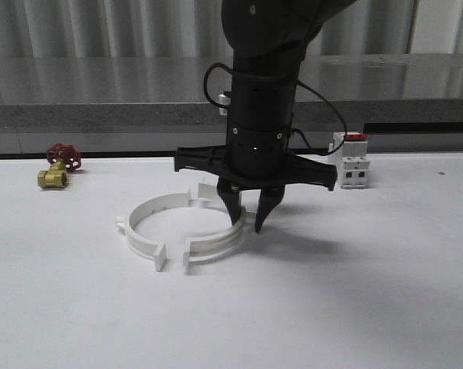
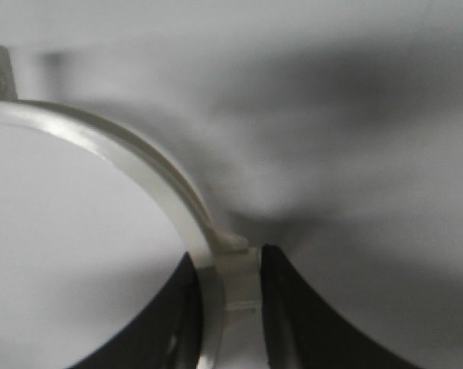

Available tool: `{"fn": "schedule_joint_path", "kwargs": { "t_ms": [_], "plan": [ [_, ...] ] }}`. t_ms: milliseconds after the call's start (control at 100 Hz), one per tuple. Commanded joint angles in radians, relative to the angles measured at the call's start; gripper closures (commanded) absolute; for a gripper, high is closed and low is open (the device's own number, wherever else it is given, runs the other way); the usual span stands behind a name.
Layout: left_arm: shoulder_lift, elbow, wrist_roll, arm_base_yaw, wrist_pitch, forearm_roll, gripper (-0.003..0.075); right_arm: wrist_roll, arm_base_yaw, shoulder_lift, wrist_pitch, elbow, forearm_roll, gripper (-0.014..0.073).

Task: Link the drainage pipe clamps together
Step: 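Lower the held half with the right gripper, aligning its ends with the placed half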

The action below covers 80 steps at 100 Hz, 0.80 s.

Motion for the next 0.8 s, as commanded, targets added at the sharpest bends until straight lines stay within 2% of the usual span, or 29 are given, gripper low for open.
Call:
{"fn": "schedule_joint_path", "kwargs": {
  "t_ms": [0,790],
  "plan": [
    [0.008,-0.026,-0.007,0.001,-0.064,-0.007,0.0741,0.014,0.004,-0.056,-0.019,-0.031,-0.026,0.0483],
    [0.008,-0.026,-0.007,0.001,-0.064,-0.007,0.0741,0.054,0.007,-0.055,-0.067,-0.031,-0.009,0.0483]
  ]
}}
